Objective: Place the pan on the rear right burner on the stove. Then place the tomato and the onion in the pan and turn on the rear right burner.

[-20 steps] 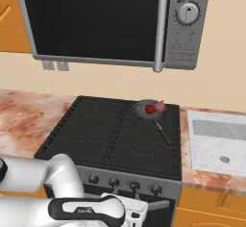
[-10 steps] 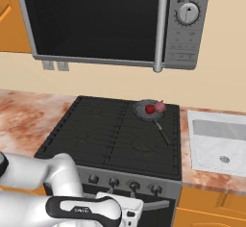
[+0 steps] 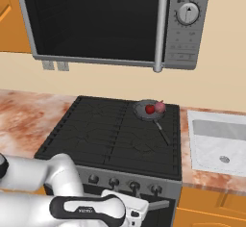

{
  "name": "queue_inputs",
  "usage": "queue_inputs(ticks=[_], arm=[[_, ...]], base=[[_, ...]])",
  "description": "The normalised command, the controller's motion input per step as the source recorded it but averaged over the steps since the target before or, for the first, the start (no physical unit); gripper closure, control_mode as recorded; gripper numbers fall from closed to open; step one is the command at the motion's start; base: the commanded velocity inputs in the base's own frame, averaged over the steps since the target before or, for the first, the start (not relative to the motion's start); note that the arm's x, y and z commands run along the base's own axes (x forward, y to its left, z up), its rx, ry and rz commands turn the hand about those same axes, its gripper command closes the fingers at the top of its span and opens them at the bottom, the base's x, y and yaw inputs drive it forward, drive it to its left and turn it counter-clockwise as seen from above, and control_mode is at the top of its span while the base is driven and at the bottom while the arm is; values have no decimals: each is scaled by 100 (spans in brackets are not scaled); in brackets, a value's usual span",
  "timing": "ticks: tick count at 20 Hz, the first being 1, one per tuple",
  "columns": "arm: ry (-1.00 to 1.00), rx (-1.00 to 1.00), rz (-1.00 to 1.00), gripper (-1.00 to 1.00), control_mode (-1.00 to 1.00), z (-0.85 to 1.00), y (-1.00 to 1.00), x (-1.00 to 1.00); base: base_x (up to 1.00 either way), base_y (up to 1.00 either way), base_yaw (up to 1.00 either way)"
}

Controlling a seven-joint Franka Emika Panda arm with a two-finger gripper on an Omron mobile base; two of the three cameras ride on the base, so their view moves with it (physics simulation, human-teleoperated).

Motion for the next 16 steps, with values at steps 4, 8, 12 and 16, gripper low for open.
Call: queue_inputs(ticks=[4, 8, 12, 16], arm=[[0, 0, -1, -100, -100, 0, 1, 18], [0, 0, 0, -100, -100, 0, 0, 11], [0, 0, 0, -100, -100, -7, 0, 0], [0, 0, 0, -100, -100, -25, 1, 3]], base=[[0, 0, 0], [0, 0, 0], [0, 0, 0], [0, 0, 0]])
